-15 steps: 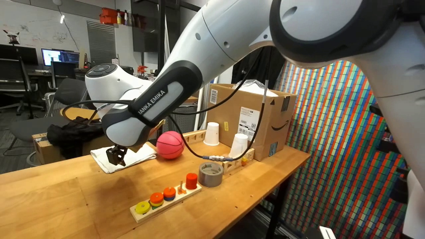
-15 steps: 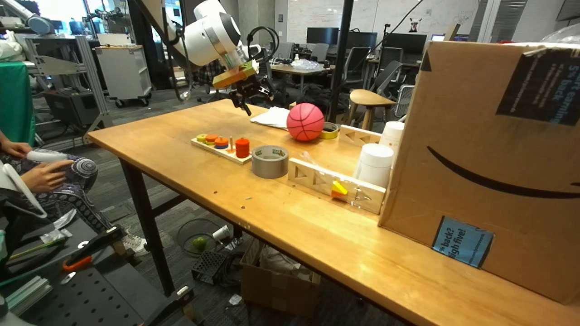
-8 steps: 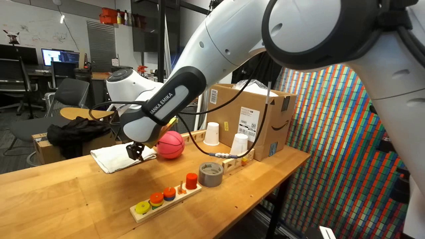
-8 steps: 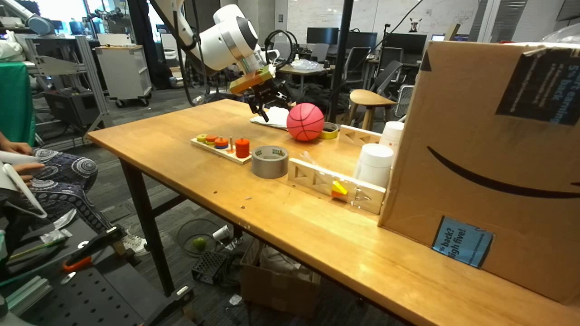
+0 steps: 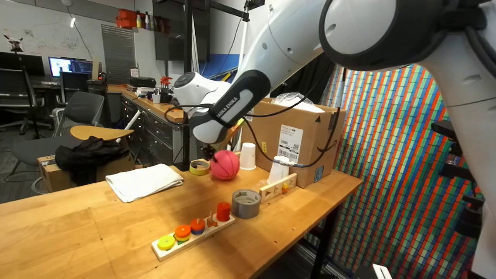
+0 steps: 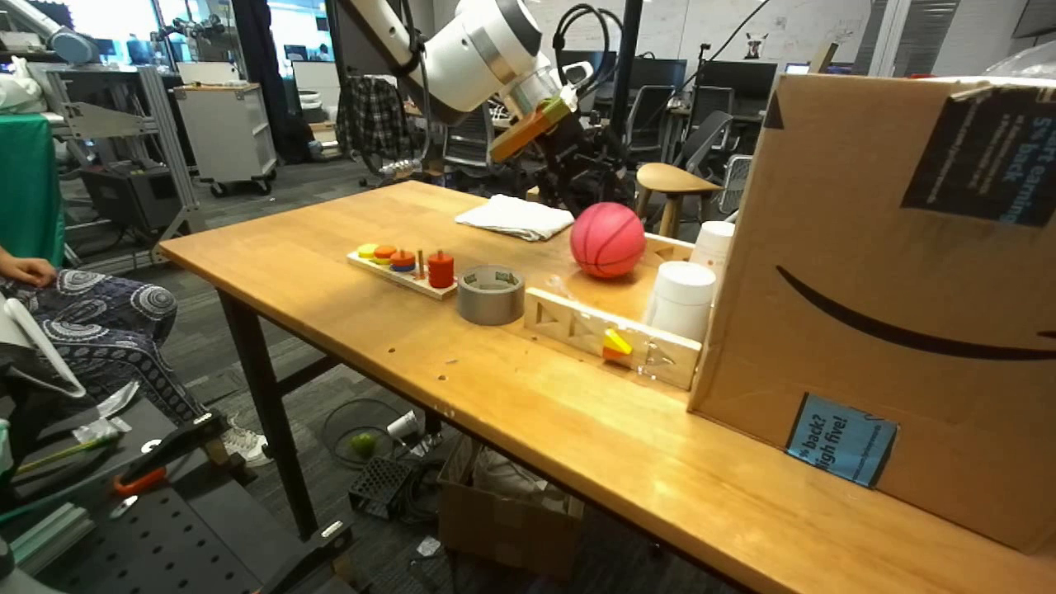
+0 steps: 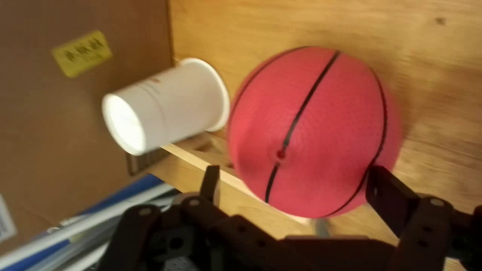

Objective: Move the basketball to the right

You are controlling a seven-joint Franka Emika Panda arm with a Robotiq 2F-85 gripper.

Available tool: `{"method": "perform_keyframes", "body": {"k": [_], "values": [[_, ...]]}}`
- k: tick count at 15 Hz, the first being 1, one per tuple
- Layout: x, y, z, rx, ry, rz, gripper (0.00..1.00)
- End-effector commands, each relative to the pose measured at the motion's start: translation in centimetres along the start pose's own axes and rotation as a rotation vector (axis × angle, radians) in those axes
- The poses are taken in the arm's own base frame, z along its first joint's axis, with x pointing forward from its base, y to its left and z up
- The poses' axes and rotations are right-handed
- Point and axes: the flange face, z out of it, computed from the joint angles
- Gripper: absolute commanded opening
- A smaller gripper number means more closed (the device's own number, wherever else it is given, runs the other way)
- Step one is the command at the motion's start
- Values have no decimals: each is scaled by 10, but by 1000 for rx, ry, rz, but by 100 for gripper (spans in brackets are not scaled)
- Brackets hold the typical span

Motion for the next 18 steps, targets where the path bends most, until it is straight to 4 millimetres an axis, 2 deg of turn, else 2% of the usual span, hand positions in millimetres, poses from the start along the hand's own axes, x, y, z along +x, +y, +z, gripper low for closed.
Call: {"method": "perform_keyframes", "body": {"k": [1, 2, 4, 12, 18], "values": [[-52, 68, 3, -91, -66, 115, 100], [-62, 76, 4, -96, -73, 129, 100], [-80, 74, -7, -103, -62, 125, 100], [-128, -13, -73, -79, 48, 7, 100], [-143, -61, -104, 1, 106, -70, 100]]}}
